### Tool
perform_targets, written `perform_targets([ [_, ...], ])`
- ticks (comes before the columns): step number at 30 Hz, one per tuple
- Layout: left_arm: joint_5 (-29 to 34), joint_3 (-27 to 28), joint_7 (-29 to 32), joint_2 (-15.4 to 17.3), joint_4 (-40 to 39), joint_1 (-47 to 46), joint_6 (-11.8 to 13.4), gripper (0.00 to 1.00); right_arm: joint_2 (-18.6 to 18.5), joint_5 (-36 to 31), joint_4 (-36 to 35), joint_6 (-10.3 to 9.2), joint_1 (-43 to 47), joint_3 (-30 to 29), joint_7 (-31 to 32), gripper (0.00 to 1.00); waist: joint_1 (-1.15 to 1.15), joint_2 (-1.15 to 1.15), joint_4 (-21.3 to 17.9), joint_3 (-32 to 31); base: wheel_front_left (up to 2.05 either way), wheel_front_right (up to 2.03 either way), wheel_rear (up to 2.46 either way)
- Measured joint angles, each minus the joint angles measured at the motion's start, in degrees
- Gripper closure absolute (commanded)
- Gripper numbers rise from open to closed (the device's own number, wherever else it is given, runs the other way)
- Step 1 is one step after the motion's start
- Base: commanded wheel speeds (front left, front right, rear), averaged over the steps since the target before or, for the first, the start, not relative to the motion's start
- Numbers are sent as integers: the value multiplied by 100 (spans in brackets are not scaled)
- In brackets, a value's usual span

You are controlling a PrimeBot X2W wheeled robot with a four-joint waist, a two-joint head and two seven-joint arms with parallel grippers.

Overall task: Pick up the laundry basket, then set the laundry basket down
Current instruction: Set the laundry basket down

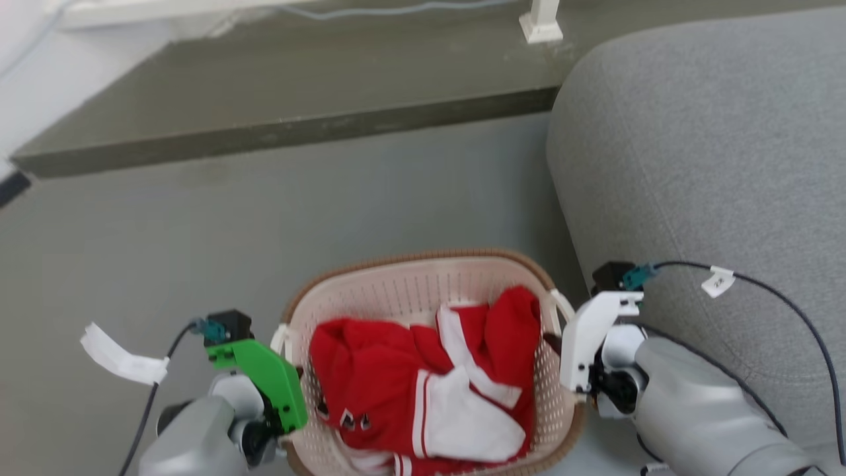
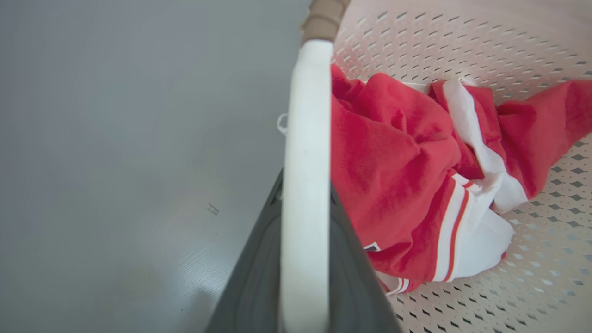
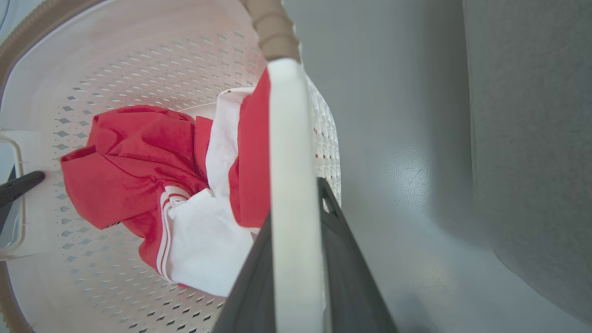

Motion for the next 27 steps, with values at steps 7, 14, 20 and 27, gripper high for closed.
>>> perform_targets([
  [7,51,11,-243,60,-48,-264,0,100,5,-3,-25,0,-237,-15,-248,100,0,0,2,440,0,0,0],
  [14,104,33,-605,153,-85,-543,-4,100,22,-15,-107,0,-497,-56,-645,100,0,0,-2,931,0,0,0],
  [20,157,81,-786,176,-80,-754,-5,100,40,-59,-97,1,-682,-80,-855,100,0,0,-9,1292,0,0,0],
  [27,261,142,-1029,185,-65,-1053,-5,100,51,-85,-71,3,-961,-112,-1134,100,0,0,-20,1802,0,0,0],
])
